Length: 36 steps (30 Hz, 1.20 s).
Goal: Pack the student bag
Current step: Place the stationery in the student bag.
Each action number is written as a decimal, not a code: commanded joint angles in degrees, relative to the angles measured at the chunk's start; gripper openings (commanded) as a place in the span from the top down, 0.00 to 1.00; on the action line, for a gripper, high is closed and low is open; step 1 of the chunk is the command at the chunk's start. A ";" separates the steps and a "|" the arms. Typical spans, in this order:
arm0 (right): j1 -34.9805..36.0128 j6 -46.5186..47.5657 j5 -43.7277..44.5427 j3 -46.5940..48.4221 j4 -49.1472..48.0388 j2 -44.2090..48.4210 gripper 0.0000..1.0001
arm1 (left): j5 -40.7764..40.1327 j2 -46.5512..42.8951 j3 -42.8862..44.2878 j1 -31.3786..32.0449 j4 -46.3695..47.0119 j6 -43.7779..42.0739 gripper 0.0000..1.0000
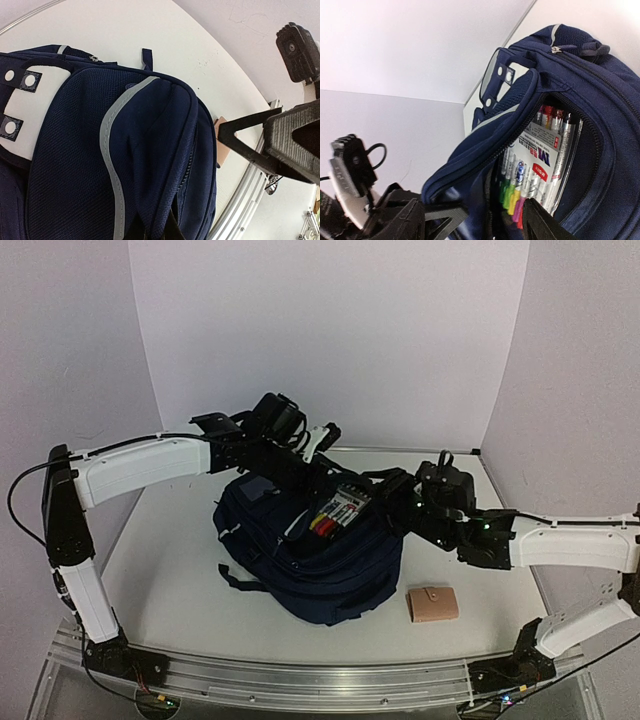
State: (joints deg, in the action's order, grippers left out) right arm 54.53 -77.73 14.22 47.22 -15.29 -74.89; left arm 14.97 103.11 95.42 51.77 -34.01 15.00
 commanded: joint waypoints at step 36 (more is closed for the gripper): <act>0.51 14.11 -4.83 7.54 4.00 -12.08 0.70 | 8.21 -5.82 -1.49 -1.00 5.27 -2.17 1.00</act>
State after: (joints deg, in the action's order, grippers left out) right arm 55.07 -64.77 5.80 55.38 -9.82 -90.27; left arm 19.00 102.90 94.44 50.87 -33.72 14.43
